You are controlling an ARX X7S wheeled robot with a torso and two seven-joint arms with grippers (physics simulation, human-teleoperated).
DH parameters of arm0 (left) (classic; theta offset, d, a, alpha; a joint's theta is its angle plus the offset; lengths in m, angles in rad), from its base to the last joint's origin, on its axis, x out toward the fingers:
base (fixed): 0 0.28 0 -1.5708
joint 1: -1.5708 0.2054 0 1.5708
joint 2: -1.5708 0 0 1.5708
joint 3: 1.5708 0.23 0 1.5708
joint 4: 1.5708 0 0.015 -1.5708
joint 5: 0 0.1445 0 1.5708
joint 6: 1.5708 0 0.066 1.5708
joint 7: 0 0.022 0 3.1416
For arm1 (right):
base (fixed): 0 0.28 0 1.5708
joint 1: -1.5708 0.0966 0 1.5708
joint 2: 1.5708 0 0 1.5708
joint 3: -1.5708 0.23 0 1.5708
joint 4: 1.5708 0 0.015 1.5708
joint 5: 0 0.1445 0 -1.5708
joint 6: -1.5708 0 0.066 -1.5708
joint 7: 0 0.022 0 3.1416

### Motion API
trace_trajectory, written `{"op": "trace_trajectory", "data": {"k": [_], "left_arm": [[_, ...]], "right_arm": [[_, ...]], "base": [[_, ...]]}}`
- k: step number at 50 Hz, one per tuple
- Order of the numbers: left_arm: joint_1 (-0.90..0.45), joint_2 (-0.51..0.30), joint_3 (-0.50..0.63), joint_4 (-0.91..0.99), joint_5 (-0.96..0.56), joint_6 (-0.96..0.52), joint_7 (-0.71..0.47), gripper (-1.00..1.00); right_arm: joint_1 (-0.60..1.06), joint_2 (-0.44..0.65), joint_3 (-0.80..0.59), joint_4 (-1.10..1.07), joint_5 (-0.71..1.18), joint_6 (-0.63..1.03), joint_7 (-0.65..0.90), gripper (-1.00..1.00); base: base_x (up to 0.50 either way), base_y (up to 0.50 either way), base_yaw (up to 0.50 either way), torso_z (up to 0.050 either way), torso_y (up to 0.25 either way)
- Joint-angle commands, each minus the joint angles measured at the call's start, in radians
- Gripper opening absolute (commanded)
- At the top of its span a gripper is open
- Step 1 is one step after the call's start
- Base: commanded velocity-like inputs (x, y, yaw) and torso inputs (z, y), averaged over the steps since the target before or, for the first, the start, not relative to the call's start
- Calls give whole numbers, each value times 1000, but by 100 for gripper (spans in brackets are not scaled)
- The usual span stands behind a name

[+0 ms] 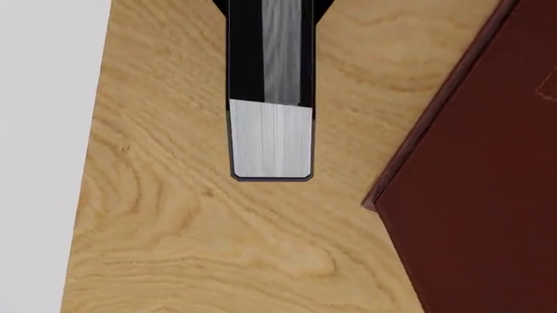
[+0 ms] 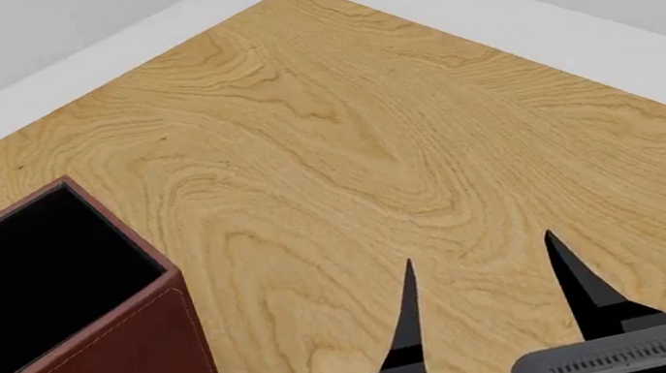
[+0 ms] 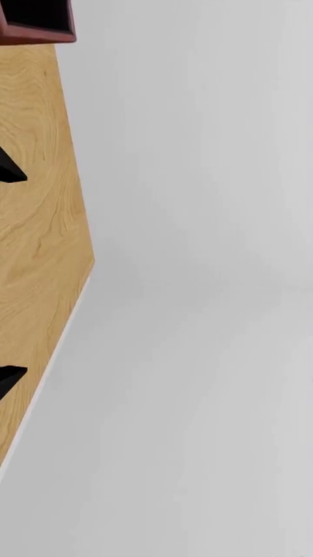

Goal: Pick up the book and place it in the right compartment of the caddy.

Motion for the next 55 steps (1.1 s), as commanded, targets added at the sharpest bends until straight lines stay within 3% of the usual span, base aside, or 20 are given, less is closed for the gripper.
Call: {"op": "trace_trajectory", "data": {"k": [1,15,34,55], "left_arm": [[-109,-55,-45,136,-172,49,-108,-100],[-320,-74,-72,222,-362,64,-198,-100],[-522,-120,-83,296,-487,125,-259,-100],[-925,-157,-48,245,-697,209,-251,-100]], "right_arm": [[-1,2,0,0,5,-6,3,100],[-15,11,15,-13,14,-19,10,100],[-61,30,57,-59,28,-34,35,100],[-54,32,45,-39,30,-46,31,100]], "base": [[0,0,0,0,0],[0,0,0,0,0],[0,0,0,0,1],[0,0,0,0,0]]}}
